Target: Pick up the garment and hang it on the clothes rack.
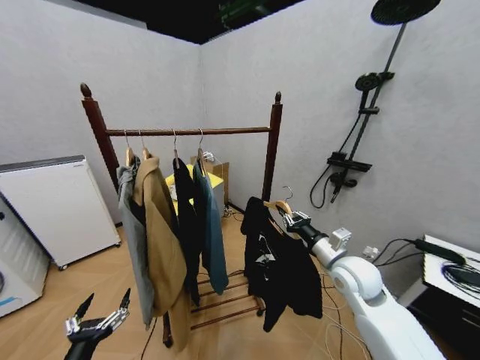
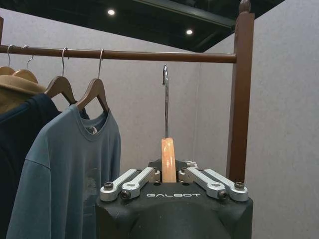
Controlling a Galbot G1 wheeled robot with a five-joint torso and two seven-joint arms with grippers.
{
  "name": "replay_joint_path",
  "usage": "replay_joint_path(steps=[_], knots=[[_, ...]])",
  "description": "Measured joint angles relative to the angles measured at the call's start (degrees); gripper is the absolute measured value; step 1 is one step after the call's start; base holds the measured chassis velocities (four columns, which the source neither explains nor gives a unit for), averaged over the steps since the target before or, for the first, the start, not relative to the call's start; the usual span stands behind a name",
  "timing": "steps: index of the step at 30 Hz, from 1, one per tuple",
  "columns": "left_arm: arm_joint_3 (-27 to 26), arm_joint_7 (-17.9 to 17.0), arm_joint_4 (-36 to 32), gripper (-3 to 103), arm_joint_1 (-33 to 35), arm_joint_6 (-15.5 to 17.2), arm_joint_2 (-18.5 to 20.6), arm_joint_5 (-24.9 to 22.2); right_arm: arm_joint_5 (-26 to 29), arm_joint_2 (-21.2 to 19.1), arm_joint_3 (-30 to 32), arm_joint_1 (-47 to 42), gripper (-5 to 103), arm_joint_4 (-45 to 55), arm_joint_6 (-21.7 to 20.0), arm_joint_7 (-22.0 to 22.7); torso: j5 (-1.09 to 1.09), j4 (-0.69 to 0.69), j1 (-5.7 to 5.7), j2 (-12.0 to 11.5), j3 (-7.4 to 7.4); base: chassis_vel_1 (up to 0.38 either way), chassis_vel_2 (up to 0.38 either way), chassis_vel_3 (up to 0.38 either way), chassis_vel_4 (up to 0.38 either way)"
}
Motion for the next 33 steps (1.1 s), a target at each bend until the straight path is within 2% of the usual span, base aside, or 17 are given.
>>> replay_joint_path(steps=[6, 12, 26, 33], knots=[[0.00, 0.00, 0.00, 100, 0.00, 0.00, 0.00, 0.00, -0.56, 0.07, -0.05, 0.04, 10, -0.48, 0.01, -0.88, 0.00, 0.03, 0.01, -0.01, 0.00, -0.036, 0.128, 0.111, -0.032], [0.00, 0.00, 0.00, 100, 0.00, 0.00, 0.00, 0.00, -0.05, 0.03, -1.93, 3.53, 10, -2.91, -0.08, -0.51, 0.02, -0.02, -0.05, 0.02, -0.02, 0.000, 0.000, 0.000, 0.000], [0.00, 0.00, 0.00, 100, 0.00, 0.00, 0.00, 0.00, 3.60, -0.46, -13.76, 22.95, 10, -11.41, -2.77, 3.83, 0.01, 0.00, -0.03, 0.01, -0.01, 0.000, 0.000, 0.000, 0.000], [0.00, -0.01, 0.00, 100, 0.00, 0.00, 0.00, 0.00, 5.96, 1.35, -20.00, 33.30, 10, -15.10, -5.20, 8.20, 0.01, -0.01, -0.03, 0.01, 0.00, 0.000, 0.000, 0.000, 0.000]])
